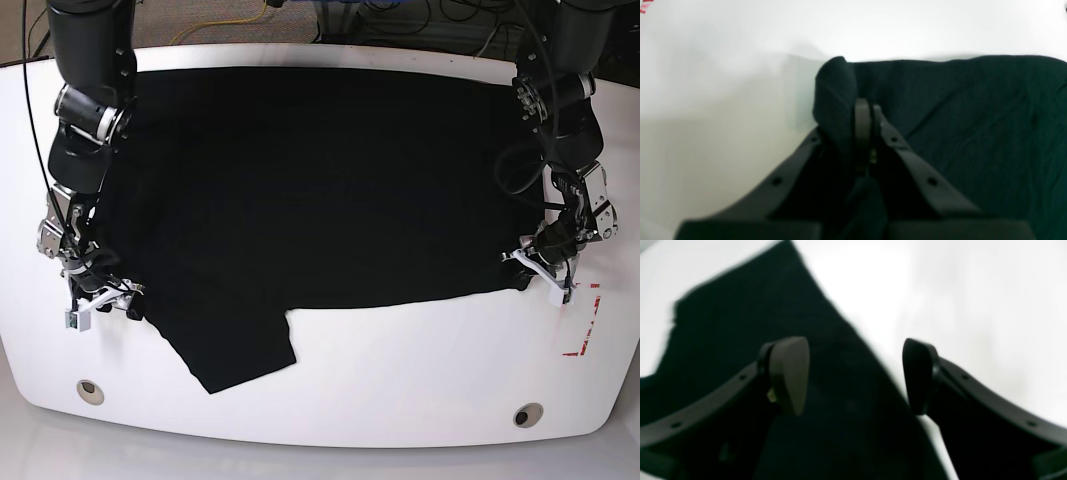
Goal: Layout the t-shirt on the table in an organized manner, then fold the t-shirt properly
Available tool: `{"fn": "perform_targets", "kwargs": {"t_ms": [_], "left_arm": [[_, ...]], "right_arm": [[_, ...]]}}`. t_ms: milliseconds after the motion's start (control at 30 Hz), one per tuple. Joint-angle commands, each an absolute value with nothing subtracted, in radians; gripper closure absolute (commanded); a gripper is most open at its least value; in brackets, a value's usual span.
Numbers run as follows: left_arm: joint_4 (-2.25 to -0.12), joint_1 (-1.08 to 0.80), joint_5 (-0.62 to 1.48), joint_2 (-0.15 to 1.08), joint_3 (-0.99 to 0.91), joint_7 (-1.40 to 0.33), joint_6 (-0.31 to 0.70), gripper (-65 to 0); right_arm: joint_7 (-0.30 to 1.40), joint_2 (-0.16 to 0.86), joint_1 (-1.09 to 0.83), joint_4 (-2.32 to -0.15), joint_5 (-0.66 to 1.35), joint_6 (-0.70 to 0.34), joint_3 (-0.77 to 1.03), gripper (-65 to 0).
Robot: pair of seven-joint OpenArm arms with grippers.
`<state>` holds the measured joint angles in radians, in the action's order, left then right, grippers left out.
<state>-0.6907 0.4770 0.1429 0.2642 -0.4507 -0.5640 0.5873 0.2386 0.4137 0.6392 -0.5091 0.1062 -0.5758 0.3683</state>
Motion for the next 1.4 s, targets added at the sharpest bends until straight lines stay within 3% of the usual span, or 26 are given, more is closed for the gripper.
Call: {"fn": "perform_targets", "kwargs": {"t_ms": [0,267,1167,1300,1367], "left_arm": [[-0.697,0.489,0.120,0.274,-0.449,-0.601,0.582,0.0],[-0.699,0.489,0.124,0.275,-0.449,-0.604,0.582,0.0],[-0.858,0.433,0.127,0.275,-0.386,-0.636,0.582,0.0],[-0.857,0.433,0.127,0.275,-0.386,-0.636,0.582,0.0],[-0.857,0.433,0.127,0.275,-0.386,-0.636,0.582,0.0]], "right_arm": [[0.157,0.432,0.700,-0.452,0.102,-0.588,0.348,-42.3],[0.048,0.432,0.702,-0.349,0.039,-0.587,0.341,-42.3],[0.038,0.374,0.648,-0.341,0.027,-0.587,0.338,-41.7],[0.038,0.372,0.653,-0.341,0.027,-0.587,0.338,-40.3],[0.038,0.372,0.664,-0.341,0.027,-0.587,0.338,-36.1]]}}
